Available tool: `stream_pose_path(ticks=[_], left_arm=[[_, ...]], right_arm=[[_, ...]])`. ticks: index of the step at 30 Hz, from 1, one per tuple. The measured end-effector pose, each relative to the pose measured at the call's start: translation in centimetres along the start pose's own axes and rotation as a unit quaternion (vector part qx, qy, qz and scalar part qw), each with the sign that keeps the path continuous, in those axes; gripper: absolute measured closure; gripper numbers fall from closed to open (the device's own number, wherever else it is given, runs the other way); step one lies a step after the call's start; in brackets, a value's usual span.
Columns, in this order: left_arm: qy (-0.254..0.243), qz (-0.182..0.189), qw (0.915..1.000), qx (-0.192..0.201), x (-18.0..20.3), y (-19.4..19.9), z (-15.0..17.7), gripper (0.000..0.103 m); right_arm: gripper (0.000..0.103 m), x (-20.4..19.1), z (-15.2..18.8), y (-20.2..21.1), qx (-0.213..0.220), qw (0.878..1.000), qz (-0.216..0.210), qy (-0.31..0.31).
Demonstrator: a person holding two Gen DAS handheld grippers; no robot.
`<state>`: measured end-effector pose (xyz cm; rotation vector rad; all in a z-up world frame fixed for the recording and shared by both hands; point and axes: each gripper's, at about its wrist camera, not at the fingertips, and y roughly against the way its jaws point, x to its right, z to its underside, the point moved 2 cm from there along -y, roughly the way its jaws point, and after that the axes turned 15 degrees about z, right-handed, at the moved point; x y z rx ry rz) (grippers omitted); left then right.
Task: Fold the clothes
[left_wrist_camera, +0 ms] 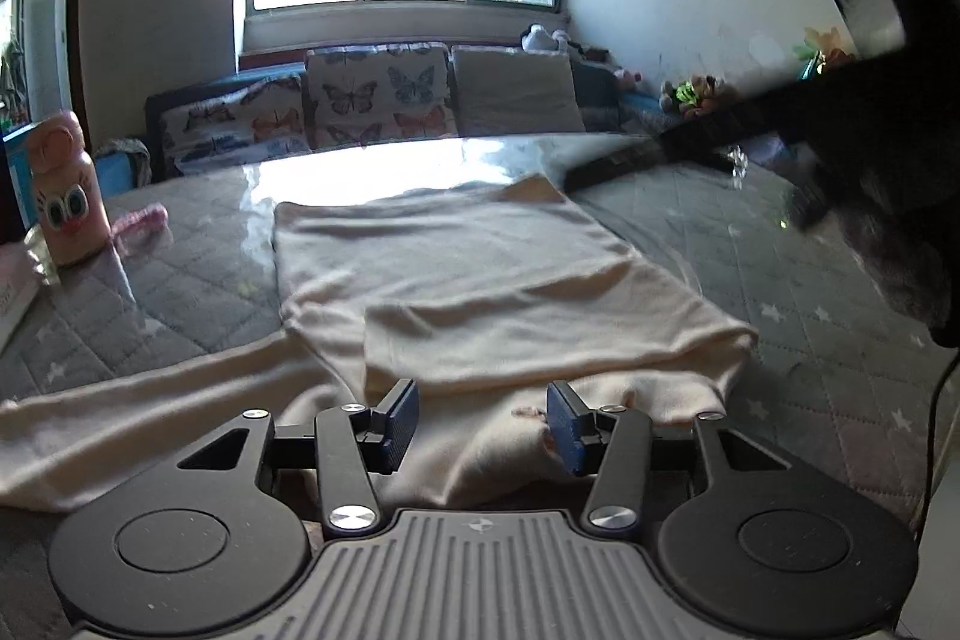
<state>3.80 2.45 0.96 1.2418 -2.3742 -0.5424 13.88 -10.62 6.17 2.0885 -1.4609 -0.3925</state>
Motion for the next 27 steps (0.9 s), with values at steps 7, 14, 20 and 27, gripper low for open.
stream_pose_path(ticks=[7, 14, 20, 27], left_arm=[[0.014, -0.015, 0.9998, 0.007, -1.3, -1.2, -1.4, 0.054], [0.028, -0.02, 0.9993, -0.012, -2.3, -3.4, -2.0, 0.057], [0.031, -0.02, 0.9991, -0.022, -2.6, -4.5, -1.8, 0.057], [0.047, -0.028, 0.998, -0.032, -3.7, -4.8, -1.1, 0.058]], right_arm=[[0.088, 3.6, 4.8, -0.1, -0.062, 0.998, 0.028, 0.011], [0.085, 4.7, 7.8, -0.8, -0.094, 0.995, 0.024, 0.013], [0.084, 5.3, 5.5, -1.2, -0.057, 0.998, 0.031, 0.001], [0.084, 6.4, 5.6, -5.1, -0.08, 0.995, 0.045, -0.031]])
